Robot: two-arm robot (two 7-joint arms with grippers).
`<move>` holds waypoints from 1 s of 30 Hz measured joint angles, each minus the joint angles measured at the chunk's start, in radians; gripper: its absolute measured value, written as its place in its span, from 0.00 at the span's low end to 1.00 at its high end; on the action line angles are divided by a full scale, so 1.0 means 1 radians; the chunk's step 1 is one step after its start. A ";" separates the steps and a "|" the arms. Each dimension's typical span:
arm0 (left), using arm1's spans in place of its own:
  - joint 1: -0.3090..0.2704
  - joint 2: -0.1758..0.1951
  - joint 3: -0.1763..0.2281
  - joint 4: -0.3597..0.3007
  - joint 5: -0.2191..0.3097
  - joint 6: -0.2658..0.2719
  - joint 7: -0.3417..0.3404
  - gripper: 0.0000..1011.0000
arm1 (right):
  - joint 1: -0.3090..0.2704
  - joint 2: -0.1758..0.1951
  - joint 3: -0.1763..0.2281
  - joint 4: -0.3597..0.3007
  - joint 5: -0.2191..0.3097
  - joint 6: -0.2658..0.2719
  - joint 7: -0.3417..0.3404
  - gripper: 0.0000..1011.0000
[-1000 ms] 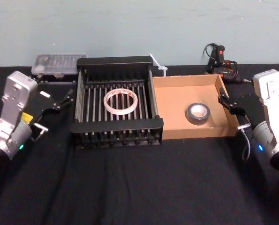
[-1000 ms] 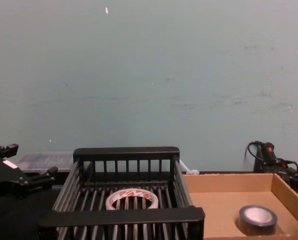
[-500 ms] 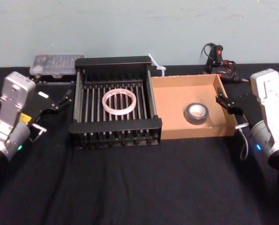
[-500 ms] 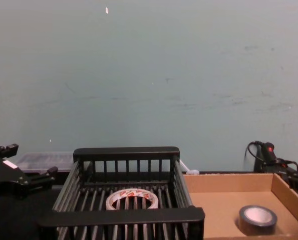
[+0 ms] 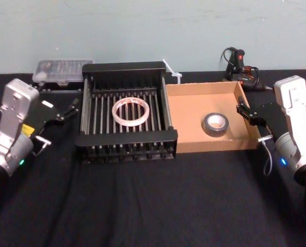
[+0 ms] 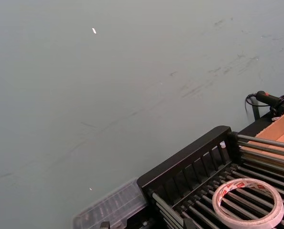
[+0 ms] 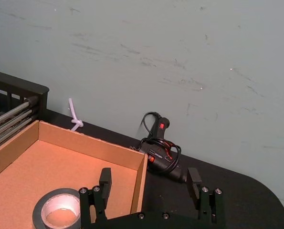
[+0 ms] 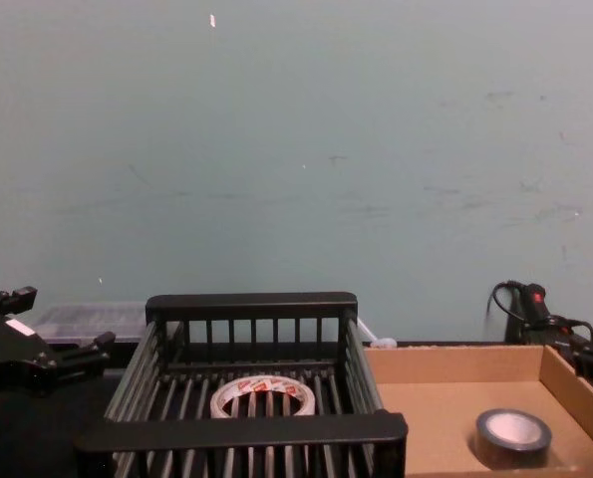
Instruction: Pick up the white tape and place it into the black box , Pick up the silver tape and place it into the brown box.
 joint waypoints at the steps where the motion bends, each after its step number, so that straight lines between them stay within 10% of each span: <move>1: 0.000 0.000 0.000 0.000 0.000 0.000 0.000 0.99 | 0.000 0.000 0.000 0.000 0.000 0.000 0.000 0.99; 30: 0.000 0.000 0.000 0.000 0.000 0.000 0.000 0.99 | 0.000 0.000 0.000 0.000 0.000 0.000 0.000 0.99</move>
